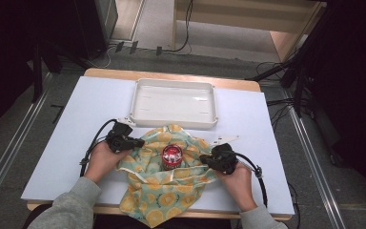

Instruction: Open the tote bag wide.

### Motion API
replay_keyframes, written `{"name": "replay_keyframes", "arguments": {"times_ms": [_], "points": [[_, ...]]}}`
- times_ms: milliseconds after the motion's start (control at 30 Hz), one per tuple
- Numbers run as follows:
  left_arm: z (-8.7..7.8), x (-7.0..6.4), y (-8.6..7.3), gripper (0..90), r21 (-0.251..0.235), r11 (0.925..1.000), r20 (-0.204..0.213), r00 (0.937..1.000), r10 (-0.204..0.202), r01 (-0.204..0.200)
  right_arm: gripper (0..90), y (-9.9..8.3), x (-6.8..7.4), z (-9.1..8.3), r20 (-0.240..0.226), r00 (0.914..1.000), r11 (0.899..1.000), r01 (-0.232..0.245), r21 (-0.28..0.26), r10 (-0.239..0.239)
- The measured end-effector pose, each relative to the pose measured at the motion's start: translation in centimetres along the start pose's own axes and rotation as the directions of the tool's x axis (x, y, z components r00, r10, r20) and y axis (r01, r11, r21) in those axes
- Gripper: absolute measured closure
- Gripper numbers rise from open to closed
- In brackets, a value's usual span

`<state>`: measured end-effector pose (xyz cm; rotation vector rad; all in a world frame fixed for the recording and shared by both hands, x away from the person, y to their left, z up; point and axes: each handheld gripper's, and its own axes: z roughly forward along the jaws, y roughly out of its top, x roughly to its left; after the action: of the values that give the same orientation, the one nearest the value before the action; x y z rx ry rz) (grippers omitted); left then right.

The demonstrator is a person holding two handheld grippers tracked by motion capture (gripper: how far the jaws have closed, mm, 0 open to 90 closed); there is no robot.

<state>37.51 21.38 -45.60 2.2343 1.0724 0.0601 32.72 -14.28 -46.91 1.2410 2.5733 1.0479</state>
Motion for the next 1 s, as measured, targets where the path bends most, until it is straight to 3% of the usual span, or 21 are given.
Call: {"name": "replay_keyframes", "arguments": {"times_ms": [100,467,767,900,1000], "points": [[-0.4,-0.4,0.2,89.0,-0.016,0.9998,0.021,0.9997,-0.009,0.01,89.1,0.1,0.1,0.0,-0.004,1.0,1.0,0.009,-0.006,-0.009],[-3.3,-3.4,1.4,88.9,-0.082,0.995,0.076,0.9951,0.064,-0.058,89.2,0.4,0.4,0.1,-0.005,0.9998,1.0,0.018,-0.012,-0.018],[-6.0,-5.5,2.1,88.8,-0.131,0.9868,0.099,0.9891,0.109,-0.096,89.0,1.0,0.6,-1.2,-0.011,0.9997,0.997,0.019,-0.075,-0.02],[-6.4,-6.4,2.3,88.9,-0.131,0.9856,0.123,0.9846,0.124,-0.107,89.2,1.5,1.2,-2.0,-0.01,0.9993,0.994,0.034,-0.101,-0.035],[-5.6,-6.9,2.3,88.9,-0.109,0.9871,0.139,0.9813,0.133,-0.118,89.3,1.9,2.0,-2.0,-0.03,0.9989,0.994,0.033,-0.108,-0.036]]}}
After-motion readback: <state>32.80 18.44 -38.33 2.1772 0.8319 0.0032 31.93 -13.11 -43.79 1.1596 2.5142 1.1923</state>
